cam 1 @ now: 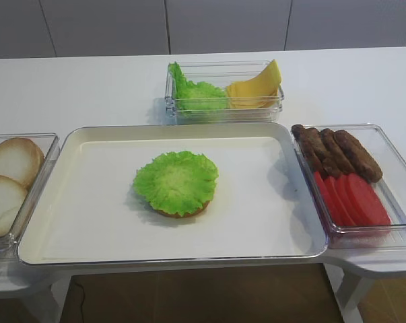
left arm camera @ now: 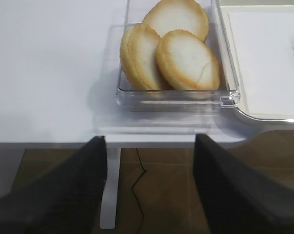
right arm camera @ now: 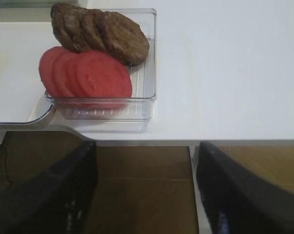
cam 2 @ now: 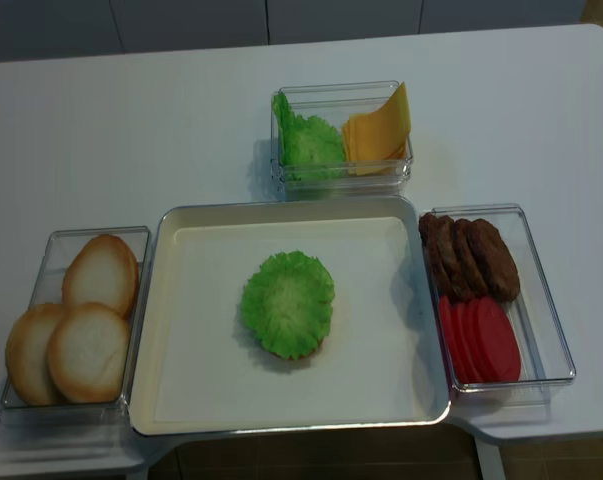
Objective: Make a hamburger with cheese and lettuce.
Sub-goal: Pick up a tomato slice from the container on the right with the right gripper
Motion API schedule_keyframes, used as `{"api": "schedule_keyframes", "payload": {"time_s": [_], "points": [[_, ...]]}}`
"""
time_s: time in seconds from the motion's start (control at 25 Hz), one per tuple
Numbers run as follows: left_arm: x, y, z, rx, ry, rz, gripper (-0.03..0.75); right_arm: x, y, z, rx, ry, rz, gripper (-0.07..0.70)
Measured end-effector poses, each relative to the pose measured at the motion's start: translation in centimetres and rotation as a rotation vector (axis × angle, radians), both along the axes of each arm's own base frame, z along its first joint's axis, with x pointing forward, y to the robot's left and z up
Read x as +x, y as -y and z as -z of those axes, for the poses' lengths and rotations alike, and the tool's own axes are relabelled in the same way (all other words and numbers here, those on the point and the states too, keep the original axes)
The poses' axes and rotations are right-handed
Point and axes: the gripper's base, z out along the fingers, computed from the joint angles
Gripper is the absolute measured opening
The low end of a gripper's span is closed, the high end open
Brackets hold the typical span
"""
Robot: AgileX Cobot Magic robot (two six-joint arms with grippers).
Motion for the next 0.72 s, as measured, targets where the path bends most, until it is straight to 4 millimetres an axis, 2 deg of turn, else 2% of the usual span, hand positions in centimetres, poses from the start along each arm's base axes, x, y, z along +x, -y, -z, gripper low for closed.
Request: {"api": "schedule_keyframes", "payload": {"time_s": [0.72], "points": [[0.0,0.0,0.0,0.0,0.0,0.0,0.418,0.01,0.15,0.02,-0.01,-0.002,0.013,0.498]]}}
